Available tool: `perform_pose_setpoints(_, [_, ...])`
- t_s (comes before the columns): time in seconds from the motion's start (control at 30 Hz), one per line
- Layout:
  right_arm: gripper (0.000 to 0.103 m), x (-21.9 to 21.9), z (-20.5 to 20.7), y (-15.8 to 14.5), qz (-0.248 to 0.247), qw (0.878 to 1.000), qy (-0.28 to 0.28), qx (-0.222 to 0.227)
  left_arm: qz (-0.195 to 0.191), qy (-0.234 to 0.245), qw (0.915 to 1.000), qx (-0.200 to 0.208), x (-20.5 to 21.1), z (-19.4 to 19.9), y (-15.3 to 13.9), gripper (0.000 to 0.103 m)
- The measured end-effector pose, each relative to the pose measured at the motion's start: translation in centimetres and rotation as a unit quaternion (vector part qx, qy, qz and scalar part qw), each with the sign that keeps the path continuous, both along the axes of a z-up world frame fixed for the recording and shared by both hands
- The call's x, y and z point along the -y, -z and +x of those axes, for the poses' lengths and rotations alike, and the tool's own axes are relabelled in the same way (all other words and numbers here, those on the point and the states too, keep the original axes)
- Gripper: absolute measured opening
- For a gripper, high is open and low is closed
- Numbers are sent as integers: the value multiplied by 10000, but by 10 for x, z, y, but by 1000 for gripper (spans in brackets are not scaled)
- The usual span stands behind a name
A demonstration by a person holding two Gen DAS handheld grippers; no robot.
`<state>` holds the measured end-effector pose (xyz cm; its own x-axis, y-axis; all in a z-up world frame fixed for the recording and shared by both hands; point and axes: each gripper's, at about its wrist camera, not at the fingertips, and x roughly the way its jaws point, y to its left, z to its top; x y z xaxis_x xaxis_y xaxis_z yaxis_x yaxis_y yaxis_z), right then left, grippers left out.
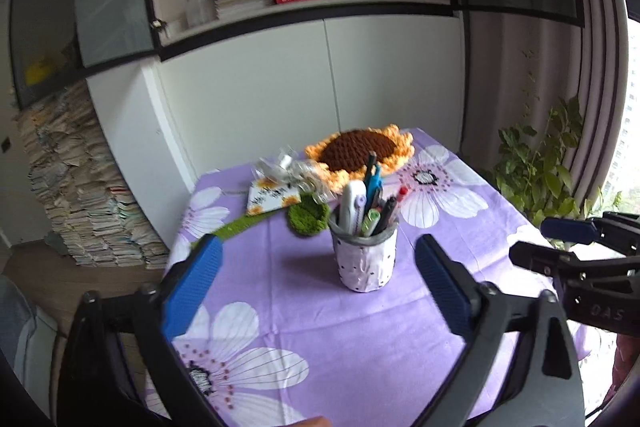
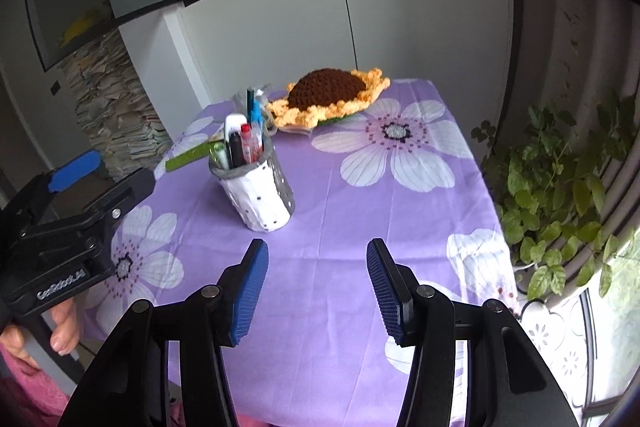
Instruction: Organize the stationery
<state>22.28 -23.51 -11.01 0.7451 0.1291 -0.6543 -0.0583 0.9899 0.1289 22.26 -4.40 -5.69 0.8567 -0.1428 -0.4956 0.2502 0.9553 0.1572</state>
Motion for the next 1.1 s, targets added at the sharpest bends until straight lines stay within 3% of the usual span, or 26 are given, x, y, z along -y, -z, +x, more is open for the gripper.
perform_pose_setpoints(0.13, [71, -5, -17, -37, -122, 9984, 257, 482, -216, -44, 9990, 383, -9, -31, -30, 102])
perform_pose_setpoints(0.3, [78, -11, -47, -72, -137, 9942, 435, 973, -328, -43, 9981, 525, -12, -61, -49, 102])
perform_pose_setpoints(0.57, [93, -22, -98, -99, -247, 9852, 659, 1564, -542, -130, 9964, 644, -22, -102, -57, 102])
perform_pose_setpoints(0.77, [95, -34, -139, -111, -517, 9759, 648, 2018, -724, -222, 9947, 696, -32, -128, -61, 102])
perform_pose_setpoints(1.1, [95, -38, -172, -98, -399, 9772, 728, 1952, -737, -199, 9934, 862, -37, -159, -61, 102])
